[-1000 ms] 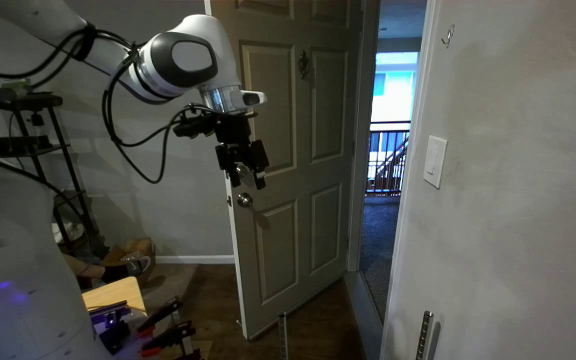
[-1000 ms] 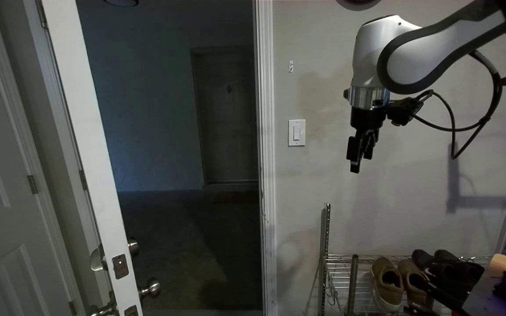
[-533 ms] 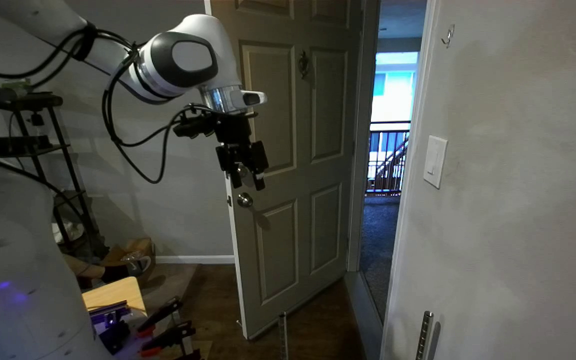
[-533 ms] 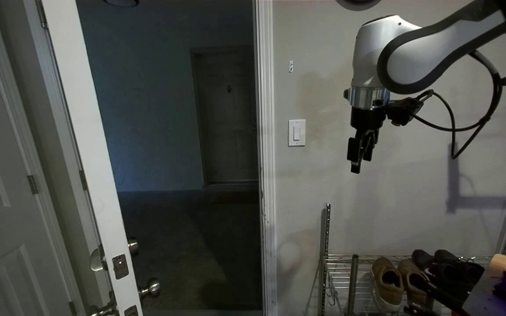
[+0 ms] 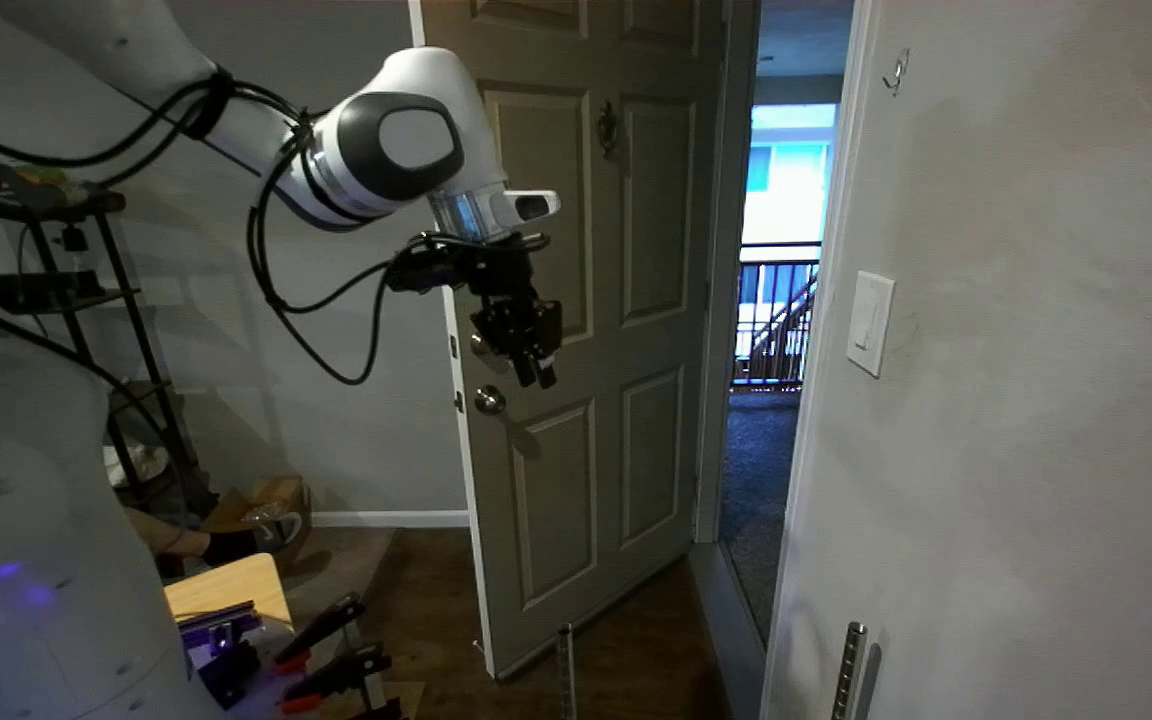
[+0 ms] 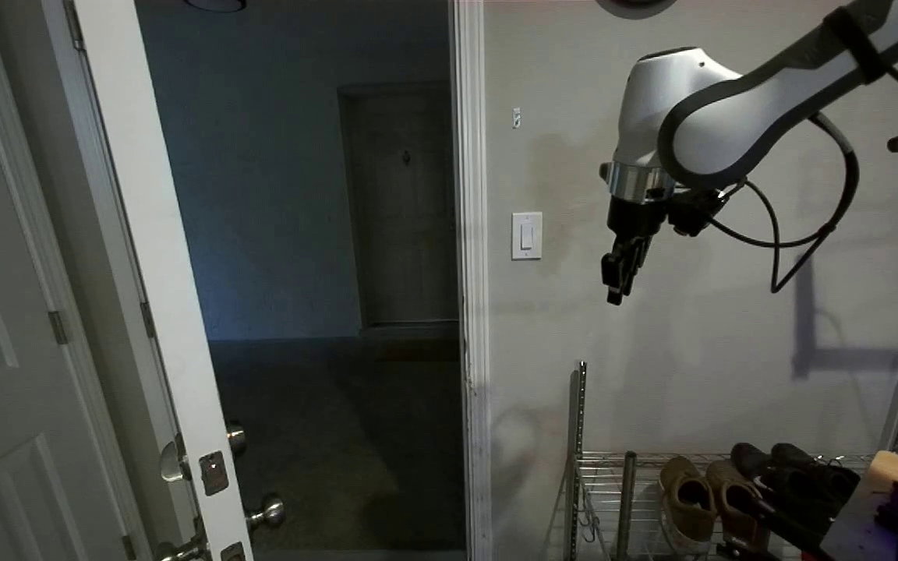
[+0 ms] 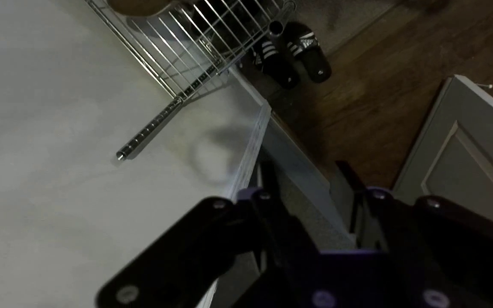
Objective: Turn off the light switch
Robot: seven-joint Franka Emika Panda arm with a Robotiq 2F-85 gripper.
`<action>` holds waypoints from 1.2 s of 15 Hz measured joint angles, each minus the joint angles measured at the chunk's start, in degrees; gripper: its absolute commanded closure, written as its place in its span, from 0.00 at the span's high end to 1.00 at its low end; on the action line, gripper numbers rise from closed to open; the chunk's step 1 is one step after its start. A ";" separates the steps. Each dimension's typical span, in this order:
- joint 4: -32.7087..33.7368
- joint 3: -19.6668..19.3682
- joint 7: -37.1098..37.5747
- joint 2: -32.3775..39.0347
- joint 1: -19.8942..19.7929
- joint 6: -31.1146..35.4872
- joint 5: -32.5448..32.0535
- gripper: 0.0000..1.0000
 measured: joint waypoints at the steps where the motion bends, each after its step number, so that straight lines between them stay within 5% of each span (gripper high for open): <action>1: 0.28 -0.23 0.00 1.36 -0.38 2.30 -0.60 0.07; 11: 9.31 -2.66 0.00 16.29 -4.19 18.44 -4.32 0.06; 18: 21.02 -5.86 1.19 28.04 -6.35 22.68 -10.87 0.07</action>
